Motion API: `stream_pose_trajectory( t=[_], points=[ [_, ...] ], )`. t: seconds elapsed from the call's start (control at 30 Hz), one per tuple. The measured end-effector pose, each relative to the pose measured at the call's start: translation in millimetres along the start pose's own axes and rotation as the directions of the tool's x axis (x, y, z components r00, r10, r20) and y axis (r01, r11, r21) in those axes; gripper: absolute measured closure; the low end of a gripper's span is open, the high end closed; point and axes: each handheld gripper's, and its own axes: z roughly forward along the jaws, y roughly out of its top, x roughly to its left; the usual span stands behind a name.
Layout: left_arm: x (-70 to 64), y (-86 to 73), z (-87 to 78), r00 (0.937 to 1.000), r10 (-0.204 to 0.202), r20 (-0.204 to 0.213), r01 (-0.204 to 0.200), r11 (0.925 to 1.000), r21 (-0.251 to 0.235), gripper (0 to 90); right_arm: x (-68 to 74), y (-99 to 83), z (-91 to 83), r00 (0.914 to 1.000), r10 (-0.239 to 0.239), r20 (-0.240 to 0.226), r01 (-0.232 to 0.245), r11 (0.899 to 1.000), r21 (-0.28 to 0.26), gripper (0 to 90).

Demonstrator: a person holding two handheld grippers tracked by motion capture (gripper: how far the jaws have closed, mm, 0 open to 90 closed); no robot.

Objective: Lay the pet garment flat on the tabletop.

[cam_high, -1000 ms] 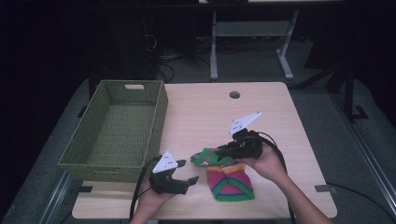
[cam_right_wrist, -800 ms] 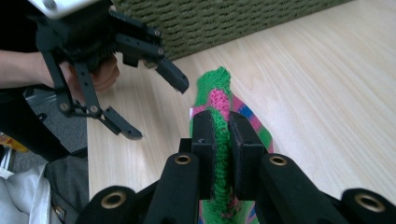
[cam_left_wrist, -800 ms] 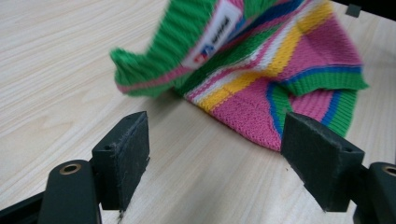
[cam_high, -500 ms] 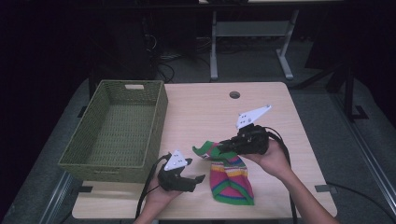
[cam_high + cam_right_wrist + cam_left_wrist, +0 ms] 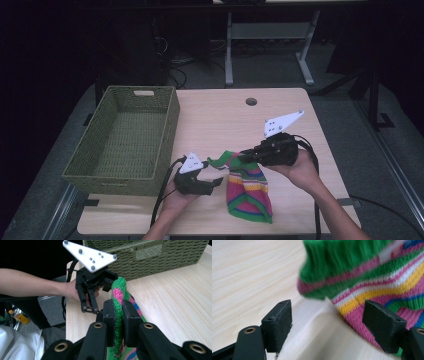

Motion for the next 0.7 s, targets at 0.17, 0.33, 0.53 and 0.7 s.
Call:
stream_pose_trajectory(
  t=[0.17, 0.33, 0.53, 0.7],
  points=[
    [0.4, 3.4, 11.3, 0.9989, 0.035, 0.029, -0.035, 0.9994, 0.001, 45.0, -1.1, -2.8, -1.0, 1.0000, 0.003, -0.006, -0.003, 1.000, 0.002, 81.9],
    [-2.5, 4.8, 13.0, 0.9956, 0.079, 0.052, -0.080, 0.9967, 0.018, 67.3, -3.3, -6.5, -2.2, 0.9999, 0.012, 0.002, -0.012, 1.000, 0.003, 81.8],
    [-7.0, 8.0, 6.5, 0.9890, 0.137, 0.056, -0.138, 0.9902, 0.022, 80.4, -8.3, -21.5, -8.5, 0.9991, 0.038, 0.021, -0.038, 0.999, 0.002, 81.8],
    [-7.4, 9.7, 3.9, 0.9882, 0.147, 0.046, -0.149, 0.9877, 0.048, 81.3, -12.7, -33.0, -13.5, 0.9976, 0.057, 0.040, -0.057, 0.998, 0.007, 81.6]
  ],
)
